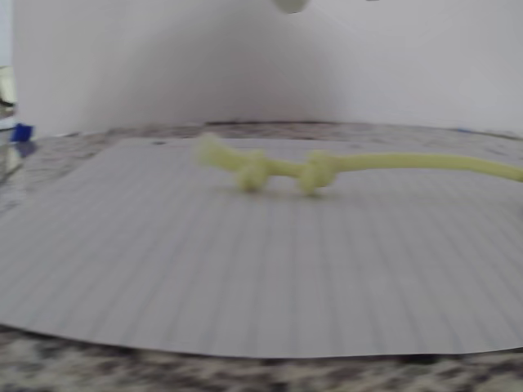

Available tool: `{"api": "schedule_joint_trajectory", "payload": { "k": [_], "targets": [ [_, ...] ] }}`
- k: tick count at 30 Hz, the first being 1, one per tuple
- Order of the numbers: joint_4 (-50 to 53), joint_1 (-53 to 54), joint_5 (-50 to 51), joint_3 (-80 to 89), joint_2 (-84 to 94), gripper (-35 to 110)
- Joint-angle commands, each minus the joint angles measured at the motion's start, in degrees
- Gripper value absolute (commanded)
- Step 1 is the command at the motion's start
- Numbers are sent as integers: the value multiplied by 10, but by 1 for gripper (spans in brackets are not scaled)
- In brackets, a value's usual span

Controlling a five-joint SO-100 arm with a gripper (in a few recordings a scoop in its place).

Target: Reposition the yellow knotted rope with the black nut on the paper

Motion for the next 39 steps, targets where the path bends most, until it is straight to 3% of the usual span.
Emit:
{"api": "schedule_joint_trajectory", "payload": {
  "k": [1, 8, 16, 26, 39],
  "targets": [
    [6, 48, -75, -37, -29, 0],
    [105, 134, -240, -114, -153, 0],
    [179, 159, -404, -185, -301, 0],
    [153, 196, -543, -197, -341, 0],
    [116, 226, -613, -224, -420, 0]
  ]
}}
